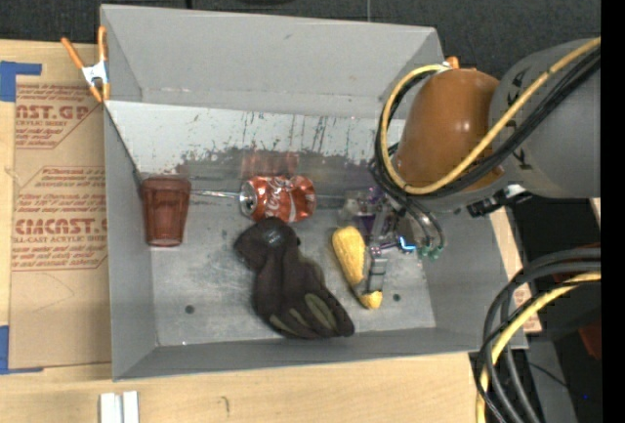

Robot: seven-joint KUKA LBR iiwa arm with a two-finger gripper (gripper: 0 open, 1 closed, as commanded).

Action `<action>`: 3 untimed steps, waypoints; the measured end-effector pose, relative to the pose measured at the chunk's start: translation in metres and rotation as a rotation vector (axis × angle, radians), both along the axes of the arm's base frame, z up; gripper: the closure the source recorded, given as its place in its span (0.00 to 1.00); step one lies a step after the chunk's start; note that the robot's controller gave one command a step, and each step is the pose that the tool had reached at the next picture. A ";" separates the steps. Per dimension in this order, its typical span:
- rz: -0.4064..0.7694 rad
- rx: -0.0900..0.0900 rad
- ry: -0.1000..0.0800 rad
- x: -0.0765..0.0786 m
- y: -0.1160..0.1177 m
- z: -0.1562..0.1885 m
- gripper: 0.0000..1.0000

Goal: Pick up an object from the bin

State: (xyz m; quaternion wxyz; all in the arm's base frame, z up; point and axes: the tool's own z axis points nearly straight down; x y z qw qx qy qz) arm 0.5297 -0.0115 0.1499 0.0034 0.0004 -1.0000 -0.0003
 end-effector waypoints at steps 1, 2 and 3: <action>0.000 0.000 -0.008 0.002 0.000 0.005 0.00; -0.080 0.000 -0.013 -0.010 0.063 -0.068 0.00; -0.217 0.001 -0.014 -0.019 0.083 -0.089 0.00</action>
Offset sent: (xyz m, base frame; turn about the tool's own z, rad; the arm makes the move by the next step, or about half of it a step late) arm -0.0133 0.0727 -0.0799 0.0863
